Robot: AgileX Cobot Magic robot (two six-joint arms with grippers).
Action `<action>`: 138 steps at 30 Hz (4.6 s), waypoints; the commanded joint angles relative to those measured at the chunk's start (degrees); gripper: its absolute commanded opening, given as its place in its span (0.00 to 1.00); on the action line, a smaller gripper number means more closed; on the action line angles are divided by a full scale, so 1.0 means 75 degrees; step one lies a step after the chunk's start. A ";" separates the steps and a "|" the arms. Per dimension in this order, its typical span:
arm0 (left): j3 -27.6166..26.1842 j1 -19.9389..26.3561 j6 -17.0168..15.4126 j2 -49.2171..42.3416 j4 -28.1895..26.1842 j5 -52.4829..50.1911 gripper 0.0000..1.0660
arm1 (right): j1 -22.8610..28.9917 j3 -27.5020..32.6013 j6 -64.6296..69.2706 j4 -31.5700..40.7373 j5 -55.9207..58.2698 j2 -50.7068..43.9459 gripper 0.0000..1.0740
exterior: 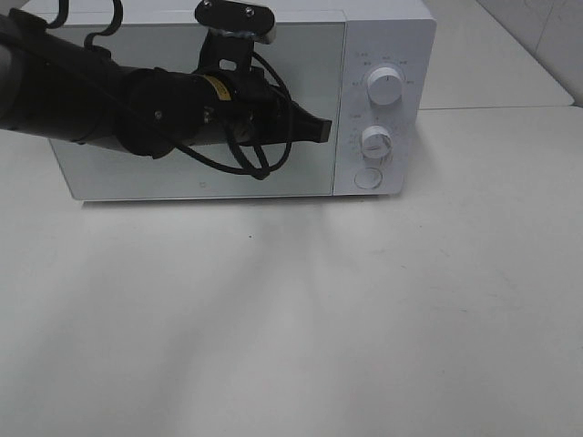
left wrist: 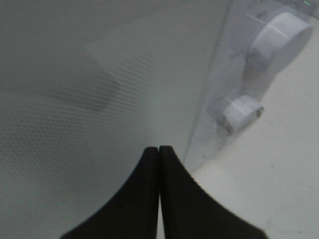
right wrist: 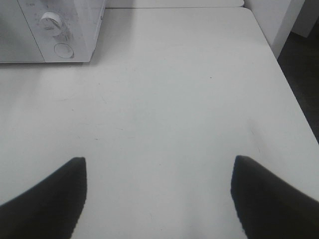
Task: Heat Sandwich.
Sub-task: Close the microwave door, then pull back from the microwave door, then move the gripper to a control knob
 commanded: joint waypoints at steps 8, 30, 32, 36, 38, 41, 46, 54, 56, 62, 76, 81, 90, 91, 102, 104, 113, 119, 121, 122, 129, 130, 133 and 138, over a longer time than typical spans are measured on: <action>-0.0053 -0.0076 0.0015 -0.0917 -0.0107 0.3537 0.60 | -0.0046 0.0015 -0.0061 0.0015 -0.0061 -0.0206 0.71; -0.0069 0.0657 -0.0504 -0.2850 0.0382 0.9259 0.95 | -0.0046 0.0015 -0.0061 0.0015 -0.0061 -0.0206 0.71; -0.0069 0.0924 -0.0504 -0.3056 0.0382 0.9519 0.95 | -0.0046 0.0015 -0.0061 0.0015 -0.0061 -0.0206 0.71; -0.0069 0.1566 -0.0527 -0.3445 0.0382 0.9985 0.95 | -0.0046 0.0015 -0.0061 0.0015 -0.0061 -0.0206 0.71; -0.0069 0.2086 -0.0558 -0.3759 0.0397 1.0275 0.95 | -0.0046 0.0015 -0.0061 0.0015 -0.0061 -0.0206 0.71; -0.0069 0.2460 -0.0558 -0.3988 0.0397 1.0443 0.95 | -0.0046 0.0015 -0.0061 0.0015 -0.0061 -0.0206 0.71; -0.0069 0.3285 -0.0558 -0.4553 0.0512 1.0787 0.95 | -0.0046 0.0015 -0.0061 0.0015 -0.0061 -0.0206 0.71; 0.0328 0.4393 -0.0558 -0.5531 0.0985 1.0970 0.95 | -0.0046 0.0015 -0.0061 0.0015 -0.0061 -0.0206 0.71; 0.0764 0.4813 -0.0550 -0.5959 0.1008 1.0970 0.95 | -0.0046 0.0015 -0.0061 0.0015 -0.0061 -0.0206 0.71; 0.1826 0.5455 -0.0397 -0.6906 0.1008 1.0932 0.95 | -0.0046 0.0015 -0.0061 0.0015 -0.0061 -0.0206 0.71; 0.3881 0.5584 -0.0351 -1.0069 0.1054 1.0512 0.95 | -0.0046 0.0015 -0.0061 0.0015 -0.0061 -0.0206 0.71; 0.4293 0.5584 -0.0199 -1.1207 0.0947 1.0481 0.95 | -0.0046 0.0015 -0.0061 0.0015 -0.0061 -0.0206 0.71; 0.5050 0.5584 0.0405 -1.3041 0.0474 1.0122 0.95 | -0.0046 0.0015 -0.0061 0.0015 -0.0061 -0.0206 0.71; 0.5111 0.5584 0.0390 -1.3239 0.0489 1.0076 0.95 | -0.0046 0.0015 -0.0061 0.0015 -0.0061 -0.0206 0.71; 0.5309 0.5584 -0.0214 -1.4927 0.0886 0.9672 0.95 | -0.0046 0.0015 -0.0061 0.0015 -0.0061 -0.0206 0.71; 0.5309 0.5584 -0.0252 -1.5202 0.0924 0.9672 0.95 | -0.0046 0.0015 -0.0061 0.0015 -0.0061 -0.0206 0.71; 0.5309 0.5584 -0.0244 -1.5233 0.0924 0.9672 0.95 | -0.0046 0.0015 -0.0061 0.0023 -0.0061 -0.0199 0.71; 0.5309 0.5584 -0.0237 -1.5225 0.0947 0.9672 0.95 | -0.0046 0.0015 -0.0061 0.0023 -0.0061 -0.0199 0.71; 0.5309 0.5584 -0.0237 -1.5225 0.0947 0.9672 0.95 | -0.0046 0.0015 -0.0061 0.0023 -0.0061 -0.0199 0.71; 0.5309 0.5584 -0.0237 -1.5225 0.0947 0.9672 0.95 | -0.0046 0.0015 -0.0061 0.0023 -0.0061 -0.0199 0.71; 0.5309 0.5584 -0.0237 -1.5225 0.0947 0.9672 0.95 | -0.0046 0.0015 -0.0061 0.0023 -0.0061 -0.0199 0.71; 0.5309 0.5584 -0.0237 -1.5225 0.0947 0.9672 0.95 | -0.0046 0.0015 -0.0061 0.0023 -0.0061 -0.0199 0.71; 0.5309 0.5584 -0.0237 -1.5225 0.0947 0.9672 0.95 | -0.0046 0.0015 -0.0061 0.0023 -0.0061 -0.0199 0.71; 0.5309 0.5584 -0.0237 -1.5225 0.0947 0.9672 0.95 | -0.0046 0.0015 -0.0061 0.0023 -0.0061 -0.0199 0.71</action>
